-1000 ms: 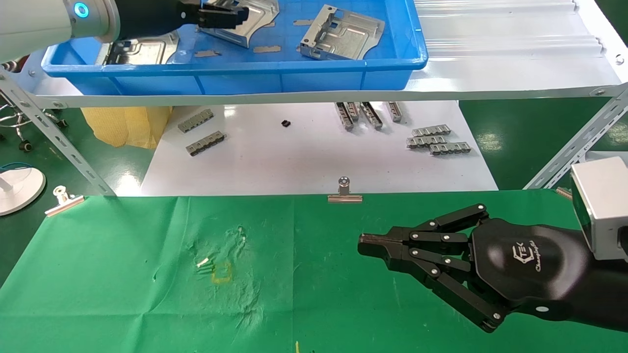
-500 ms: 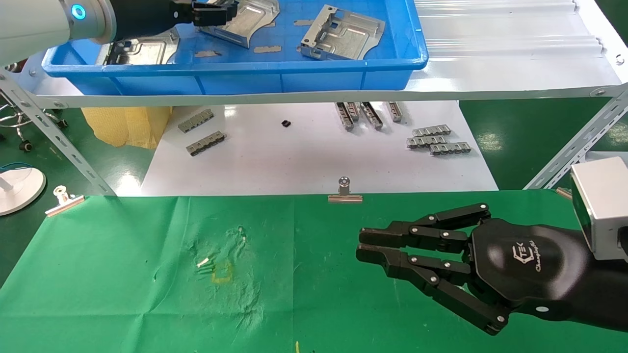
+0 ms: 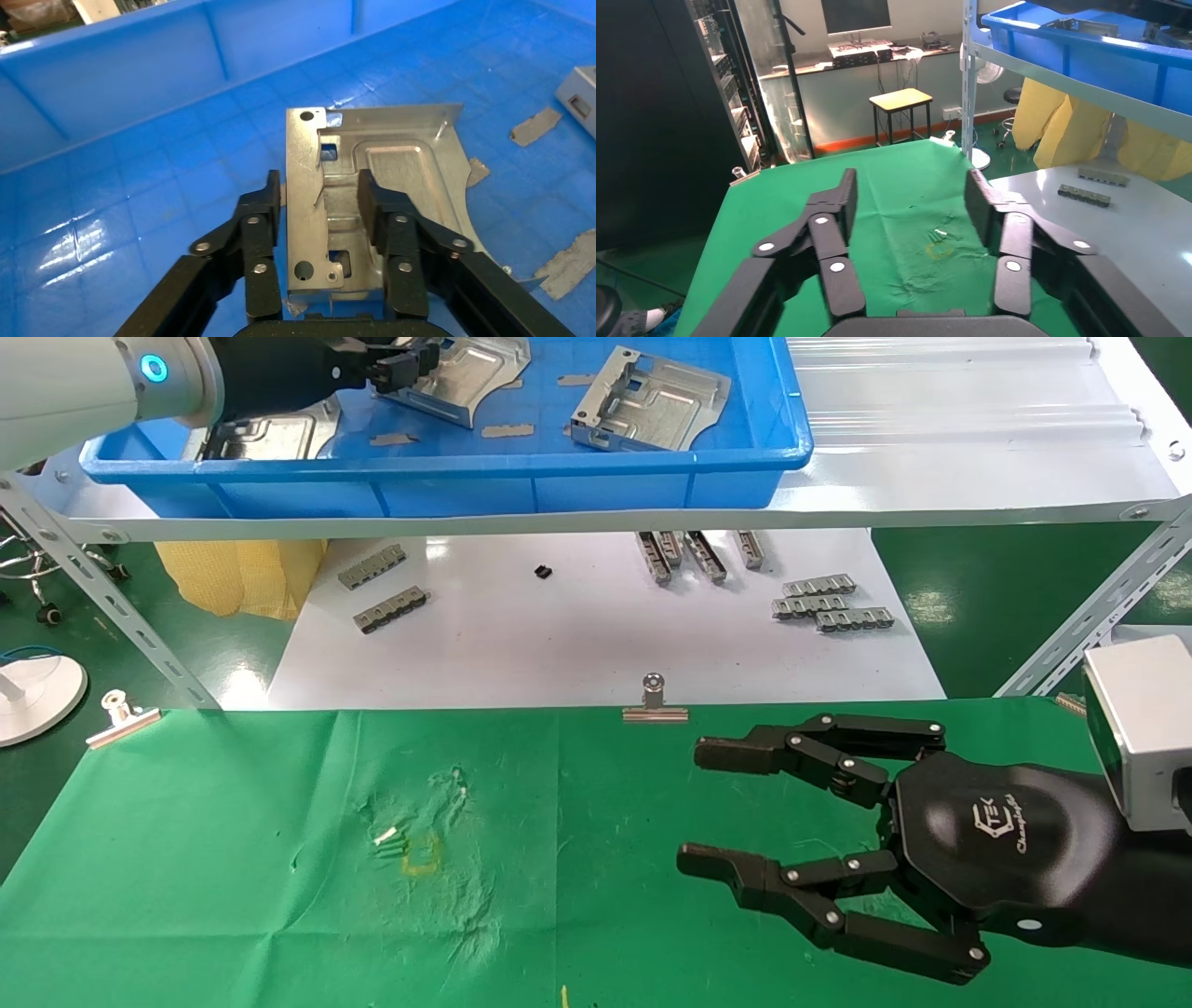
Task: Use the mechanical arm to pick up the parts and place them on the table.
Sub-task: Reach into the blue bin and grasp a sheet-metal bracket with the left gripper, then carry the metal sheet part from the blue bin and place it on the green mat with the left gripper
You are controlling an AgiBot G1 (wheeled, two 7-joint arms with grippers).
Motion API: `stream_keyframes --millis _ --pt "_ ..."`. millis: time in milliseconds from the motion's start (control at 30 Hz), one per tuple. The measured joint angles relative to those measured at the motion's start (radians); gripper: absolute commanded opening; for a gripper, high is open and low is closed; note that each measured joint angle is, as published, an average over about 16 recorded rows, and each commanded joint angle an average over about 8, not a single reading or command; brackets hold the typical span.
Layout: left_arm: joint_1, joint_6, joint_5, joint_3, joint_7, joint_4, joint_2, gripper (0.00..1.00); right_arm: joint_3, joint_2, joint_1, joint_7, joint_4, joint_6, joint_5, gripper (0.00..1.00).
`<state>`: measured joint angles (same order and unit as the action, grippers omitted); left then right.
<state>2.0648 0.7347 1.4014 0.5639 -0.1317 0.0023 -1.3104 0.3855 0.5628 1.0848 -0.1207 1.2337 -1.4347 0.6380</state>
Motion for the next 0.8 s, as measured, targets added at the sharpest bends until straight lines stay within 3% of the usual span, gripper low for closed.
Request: stream_keyframes --millis 467,633,800 --pt "0.014 0.022 -0.026 -0.018 0.025 -0.032 0.014 0.00 0.000 0.000 0.000 0.000 0.000 0.000 0.000 1.00" --pt "0.022 0.110 -0.056 -0.037 0.075 -0.062 0.042 0.00 0.000 0.000 0.000 0.000 0.000 0.000 0.000 1.00" --pt "0.018 0.271 -0.090 -0.057 0.159 -0.093 0.087 0.00 0.000 0.000 0.000 0.000 0.000 0.000 0.000 1.00"
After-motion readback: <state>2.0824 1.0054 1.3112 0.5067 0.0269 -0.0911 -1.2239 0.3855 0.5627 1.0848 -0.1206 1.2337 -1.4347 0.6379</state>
